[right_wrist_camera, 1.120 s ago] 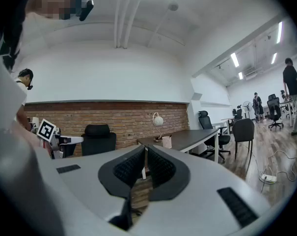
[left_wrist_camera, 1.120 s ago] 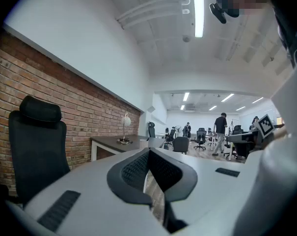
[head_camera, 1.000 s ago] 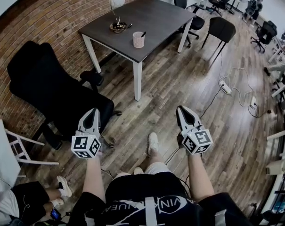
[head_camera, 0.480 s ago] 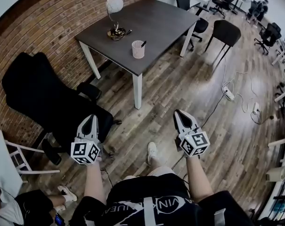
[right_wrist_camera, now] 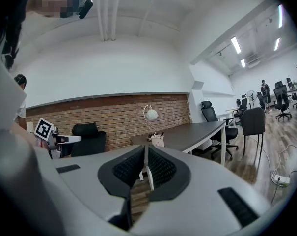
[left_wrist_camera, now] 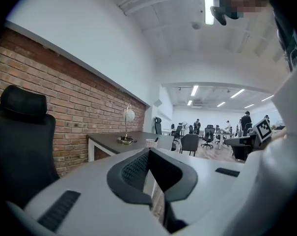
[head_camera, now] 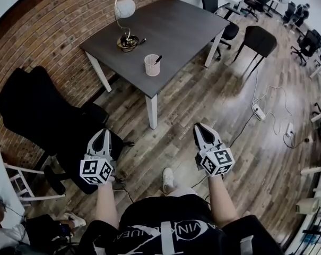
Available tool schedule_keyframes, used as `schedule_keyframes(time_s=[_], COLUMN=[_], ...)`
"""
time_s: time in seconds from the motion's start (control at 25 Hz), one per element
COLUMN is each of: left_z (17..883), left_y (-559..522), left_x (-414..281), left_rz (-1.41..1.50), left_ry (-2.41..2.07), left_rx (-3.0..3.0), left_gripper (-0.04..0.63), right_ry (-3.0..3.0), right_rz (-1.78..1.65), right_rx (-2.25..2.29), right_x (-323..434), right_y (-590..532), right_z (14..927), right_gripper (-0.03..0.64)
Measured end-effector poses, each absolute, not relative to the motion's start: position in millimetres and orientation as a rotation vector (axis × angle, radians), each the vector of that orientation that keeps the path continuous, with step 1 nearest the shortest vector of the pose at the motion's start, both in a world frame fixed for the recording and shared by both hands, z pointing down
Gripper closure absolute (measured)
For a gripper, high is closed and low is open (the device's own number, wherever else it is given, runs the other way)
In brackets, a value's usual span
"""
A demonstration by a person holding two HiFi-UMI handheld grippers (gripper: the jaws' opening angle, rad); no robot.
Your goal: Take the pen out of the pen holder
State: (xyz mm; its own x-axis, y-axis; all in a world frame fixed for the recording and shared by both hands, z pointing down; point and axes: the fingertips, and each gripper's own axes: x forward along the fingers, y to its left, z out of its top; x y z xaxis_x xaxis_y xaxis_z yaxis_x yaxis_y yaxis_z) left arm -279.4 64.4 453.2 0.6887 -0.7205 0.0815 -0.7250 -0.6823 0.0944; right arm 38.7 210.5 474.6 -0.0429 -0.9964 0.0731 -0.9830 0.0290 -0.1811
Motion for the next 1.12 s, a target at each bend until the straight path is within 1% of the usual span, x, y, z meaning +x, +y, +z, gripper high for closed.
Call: schedule_keyframes(time_s=[0.36,0.44,0.52,0.76,1.12], left_z=[457.1,457.5,458.2,461.0,478.3], left_y=[31.3,28.1,24.8,22.7,-1.2], left_x=[-240.0,-232.2,-225.7,-212.4,-222.1], left_rz=[0.103,0.103,0.108,0.125,0.133], left_ry=[-1.257,-1.267,-1.272,-1.264,-1.303], left_rx=[2.738,2.735,2.735,2.733,2.681], left_gripper=[0.581,0.581,0.581,0.581,0.581], right_ry=[2.218,2.228,2.239,2.228,2.221], right_rz=[-0.358,-0.37,-0.381,-0.401,-0.452], right_rx=[-2.051,-2.03,-2.008,-1.987,-1.962], right_x=[85.8,92.9,98.4,114.5,117.6], right_y=[164.8,157.7,150.5,141.8,115.8], right_z=[487.7,490.3,492.0,496.2,505.5], right_gripper=[0.577,0.561,0.506,0.492,0.483])
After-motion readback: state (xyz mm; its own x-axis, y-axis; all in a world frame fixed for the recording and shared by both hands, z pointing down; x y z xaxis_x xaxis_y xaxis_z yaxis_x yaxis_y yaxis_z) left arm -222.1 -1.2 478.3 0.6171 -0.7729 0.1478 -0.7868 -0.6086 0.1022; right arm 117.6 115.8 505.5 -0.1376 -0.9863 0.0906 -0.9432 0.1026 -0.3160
